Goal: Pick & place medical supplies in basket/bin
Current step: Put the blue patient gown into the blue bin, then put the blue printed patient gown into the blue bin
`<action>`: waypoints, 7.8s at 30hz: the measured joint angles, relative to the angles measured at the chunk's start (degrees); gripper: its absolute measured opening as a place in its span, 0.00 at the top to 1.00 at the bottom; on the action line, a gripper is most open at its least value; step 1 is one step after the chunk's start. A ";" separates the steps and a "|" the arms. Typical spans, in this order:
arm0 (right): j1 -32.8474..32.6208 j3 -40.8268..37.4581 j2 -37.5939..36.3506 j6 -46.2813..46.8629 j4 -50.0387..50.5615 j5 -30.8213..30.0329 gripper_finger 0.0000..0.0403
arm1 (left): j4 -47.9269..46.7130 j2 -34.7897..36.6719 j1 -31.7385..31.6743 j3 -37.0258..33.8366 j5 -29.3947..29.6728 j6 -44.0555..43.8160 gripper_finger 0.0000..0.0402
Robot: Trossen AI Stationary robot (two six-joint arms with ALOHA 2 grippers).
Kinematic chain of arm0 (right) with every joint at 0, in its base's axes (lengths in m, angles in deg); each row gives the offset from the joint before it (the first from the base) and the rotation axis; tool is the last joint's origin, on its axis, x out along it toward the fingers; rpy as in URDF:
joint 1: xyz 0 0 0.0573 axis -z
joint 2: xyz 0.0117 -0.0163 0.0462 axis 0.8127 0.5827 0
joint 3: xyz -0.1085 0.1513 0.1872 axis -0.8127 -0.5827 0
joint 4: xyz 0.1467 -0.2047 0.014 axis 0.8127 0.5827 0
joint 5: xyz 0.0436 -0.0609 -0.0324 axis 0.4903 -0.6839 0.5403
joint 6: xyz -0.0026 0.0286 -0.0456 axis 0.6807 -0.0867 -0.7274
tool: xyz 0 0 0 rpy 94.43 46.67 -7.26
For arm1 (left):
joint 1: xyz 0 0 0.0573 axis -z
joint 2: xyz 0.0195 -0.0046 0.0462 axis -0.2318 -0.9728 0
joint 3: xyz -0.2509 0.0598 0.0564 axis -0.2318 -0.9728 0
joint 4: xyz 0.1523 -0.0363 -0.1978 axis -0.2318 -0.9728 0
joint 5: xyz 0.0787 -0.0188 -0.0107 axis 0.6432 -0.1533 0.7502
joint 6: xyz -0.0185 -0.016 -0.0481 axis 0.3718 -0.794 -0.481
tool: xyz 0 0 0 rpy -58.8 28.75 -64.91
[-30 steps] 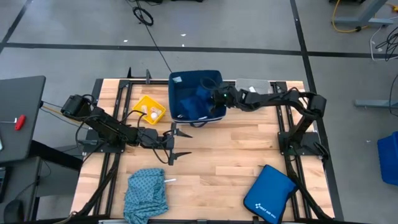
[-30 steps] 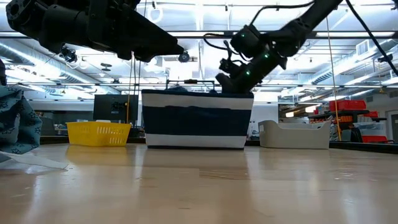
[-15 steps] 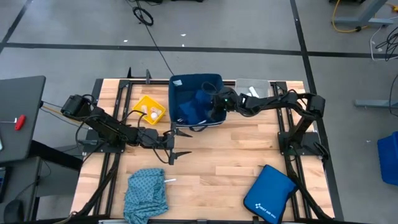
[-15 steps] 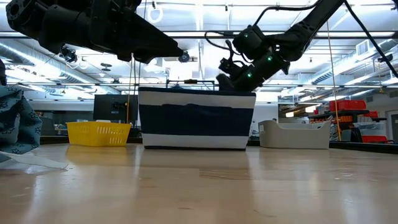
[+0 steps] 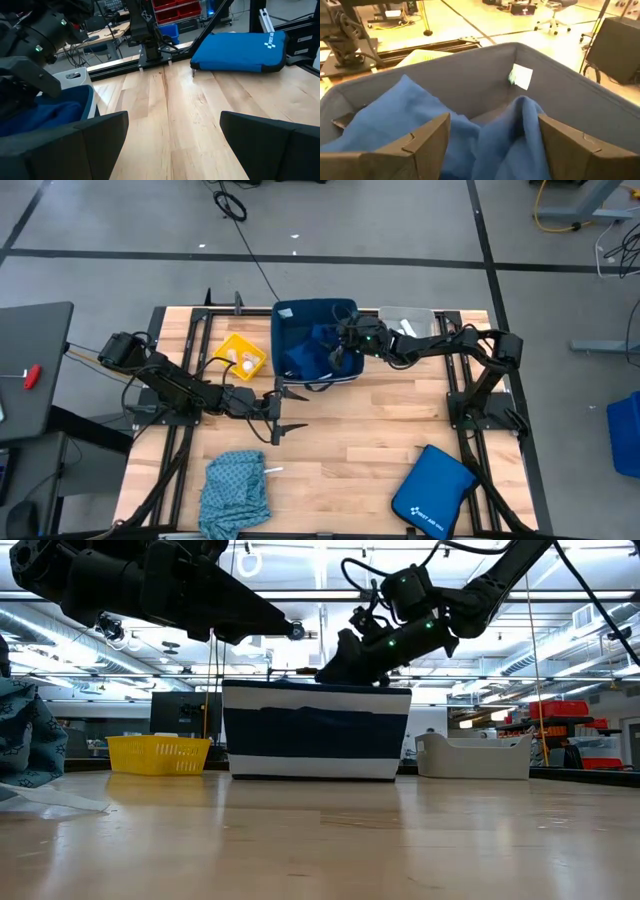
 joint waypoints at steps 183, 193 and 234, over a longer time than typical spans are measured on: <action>-41.74 -49.59 -28.96 0.39 -37.01 -19.78 0.44 | 2.04 14.81 -23.47 8.94 -1.48 13.75 0.93; -41.64 -49.59 -28.96 0.43 -35.91 -20.85 0.44 | -4.43 5.16 -38.29 8.94 -8.90 2.87 0.93; -41.64 -49.59 -28.96 0.82 -34.96 -22.49 0.44 | -5.55 5.01 -45.00 8.92 -19.89 -10.51 0.38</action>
